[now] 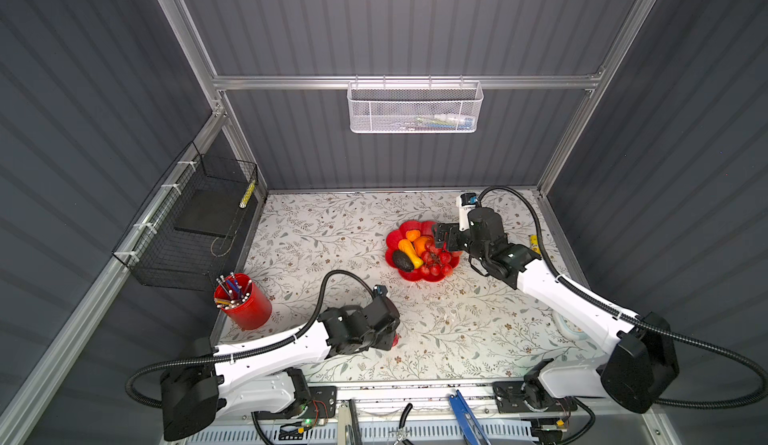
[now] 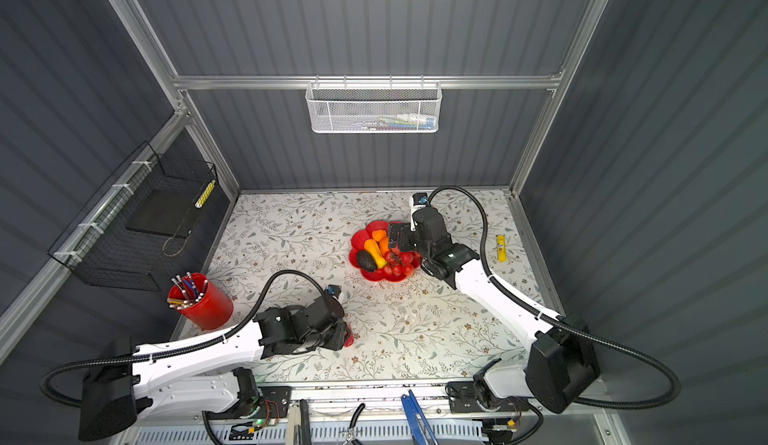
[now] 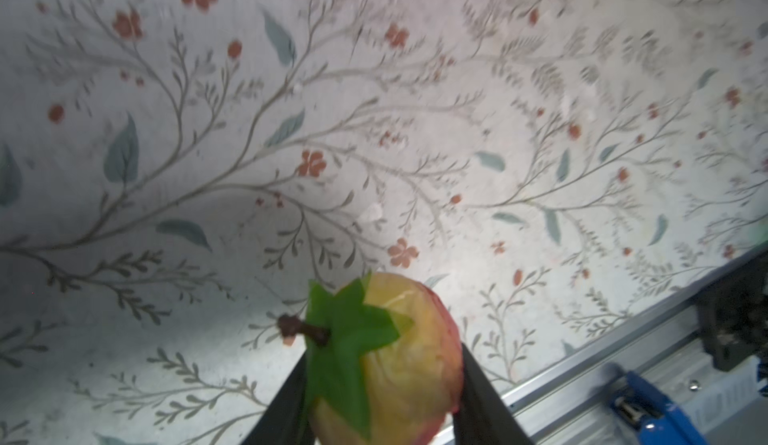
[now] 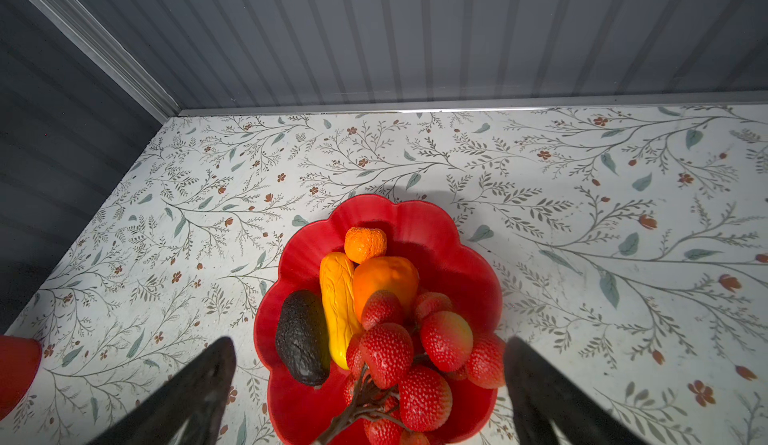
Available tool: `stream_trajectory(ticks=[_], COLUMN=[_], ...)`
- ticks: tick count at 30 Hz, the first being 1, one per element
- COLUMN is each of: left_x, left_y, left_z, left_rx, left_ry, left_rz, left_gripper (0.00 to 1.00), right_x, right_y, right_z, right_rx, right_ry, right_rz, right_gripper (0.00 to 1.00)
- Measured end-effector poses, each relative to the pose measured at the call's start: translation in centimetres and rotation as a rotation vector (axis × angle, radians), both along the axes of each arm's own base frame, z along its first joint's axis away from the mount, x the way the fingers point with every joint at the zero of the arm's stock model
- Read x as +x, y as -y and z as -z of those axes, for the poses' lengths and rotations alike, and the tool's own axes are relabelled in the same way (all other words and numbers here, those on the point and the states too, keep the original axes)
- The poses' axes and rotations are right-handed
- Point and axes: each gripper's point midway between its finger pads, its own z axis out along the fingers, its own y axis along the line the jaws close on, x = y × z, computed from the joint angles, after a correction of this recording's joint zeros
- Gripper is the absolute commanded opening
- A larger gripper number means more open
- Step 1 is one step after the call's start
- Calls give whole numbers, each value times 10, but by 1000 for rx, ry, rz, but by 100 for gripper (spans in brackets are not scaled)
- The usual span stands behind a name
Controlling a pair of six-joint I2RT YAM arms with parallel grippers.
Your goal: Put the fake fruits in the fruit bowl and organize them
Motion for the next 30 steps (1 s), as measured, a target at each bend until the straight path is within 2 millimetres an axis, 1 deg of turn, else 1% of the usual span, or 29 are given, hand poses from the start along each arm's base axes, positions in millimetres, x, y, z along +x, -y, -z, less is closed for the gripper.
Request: stream_trajectory(ticks=[2, 3, 4, 5, 7, 9, 10, 12, 14, 17, 20, 23, 26, 27, 30], left_x=[26, 45, 60, 78, 109, 139, 150, 176, 194, 214, 228, 238, 242, 242, 243], left_y=[15, 21, 25, 30, 39, 51, 56, 66, 70, 71, 72, 78, 86, 87, 89], left_z=[-29, -44, -53, -63, -74, -76, -76, -69, -57, -36, -20, -8, 3, 6, 14], left_rx=[-40, -57, -67, -68, -49, -17, -10, 7, 21, 44, 52, 56, 50, 50, 51], left_ry=[66, 103, 133, 168, 219, 246, 253, 256, 245, 212, 193, 181, 170, 167, 158], left_rz=[4, -3, -5, -4, 6, 32, 45, 68, 86, 98, 101, 108, 118, 119, 124], left_gripper=[45, 46, 46, 46, 46, 47, 47, 47, 47, 48, 50, 53, 59, 62, 75], right_x=[-1, -3, -4, -5, -9, -14, -16, -21, -26, -31, -33, -34, -33, -33, -32], right_y=[4, 6, 7, 10, 15, 21, 24, 32, 39, 49, 57, 62, 65, 65, 66], right_z=[-3, -5, -6, -7, -9, -9, -9, -9, -7, -4, -6, -10, -10, -9, -8], right_rx=[7, 10, 12, 14, 17, 19, 18, 17, 15, 10, 10, 15, 14, 13, 12], right_ry=[8, 12, 15, 19, 25, 29, 29, 30, 29, 25, 27, 37, 37, 34, 31], right_rz=[6, 10, 12, 15, 21, 29, 32, 46, 58, 76, 91, 102, 110, 111, 113], right_gripper=[99, 99, 99, 99, 99, 99, 99, 99, 99, 99, 99, 99, 99, 99, 99])
